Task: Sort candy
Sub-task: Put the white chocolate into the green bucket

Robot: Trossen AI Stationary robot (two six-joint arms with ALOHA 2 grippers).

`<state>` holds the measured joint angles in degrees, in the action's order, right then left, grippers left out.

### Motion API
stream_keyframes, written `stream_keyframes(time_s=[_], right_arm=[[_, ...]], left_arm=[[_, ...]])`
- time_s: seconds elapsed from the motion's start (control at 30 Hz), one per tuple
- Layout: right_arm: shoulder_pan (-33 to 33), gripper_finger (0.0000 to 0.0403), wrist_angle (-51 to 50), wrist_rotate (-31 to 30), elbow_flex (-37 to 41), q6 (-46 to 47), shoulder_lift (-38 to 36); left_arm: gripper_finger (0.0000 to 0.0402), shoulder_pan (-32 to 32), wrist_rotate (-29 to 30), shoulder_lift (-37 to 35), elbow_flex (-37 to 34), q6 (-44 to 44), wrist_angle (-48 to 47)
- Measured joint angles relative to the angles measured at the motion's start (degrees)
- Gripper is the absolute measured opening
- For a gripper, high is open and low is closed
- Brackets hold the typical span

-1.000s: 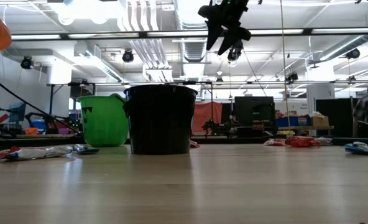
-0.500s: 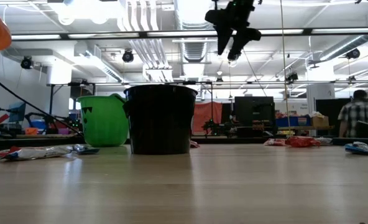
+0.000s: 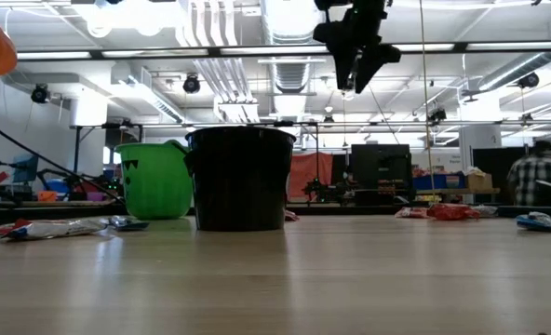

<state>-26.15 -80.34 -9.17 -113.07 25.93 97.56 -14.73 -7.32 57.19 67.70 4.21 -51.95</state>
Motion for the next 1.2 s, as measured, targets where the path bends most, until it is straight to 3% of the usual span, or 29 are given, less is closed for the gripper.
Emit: stream_keyframes(time_s=[0.23, 0.43, 0.63, 0.87, 1.2], right_arm=[[0.0, 0.0221, -3.8, 0.0, 5.5, 1.3, -0.5], [0.4, 0.0221, -3.5, -1.1, 14.0, 8.4, -3.6], [2.6, 0.0221, 0.9, -1.3, 22.3, 19.7, -7.7], [6.4, 0.0221, 1.4, -1.4, 28.5, 27.7, -8.7], [13.4, 0.0221, 1.5, -1.4, 38.6, 41.5, -10.7]], left_arm=[[0.0000, 10.1, 2.3, -0.3, 0.9, -5.7, 0.0], [0.0000, 15.6, 2.3, -0.1, 1.0, -9.2, 0.0], [0.0000, 18.3, 2.5, -0.1, 1.0, -12.0, 0.0], [0.0000, 20.7, 8.7, 0.0, 1.0, -16.2, 0.0], [0.0000, 22.3, 9.4, 0.0, 1.0, -17.7, 1.1]])
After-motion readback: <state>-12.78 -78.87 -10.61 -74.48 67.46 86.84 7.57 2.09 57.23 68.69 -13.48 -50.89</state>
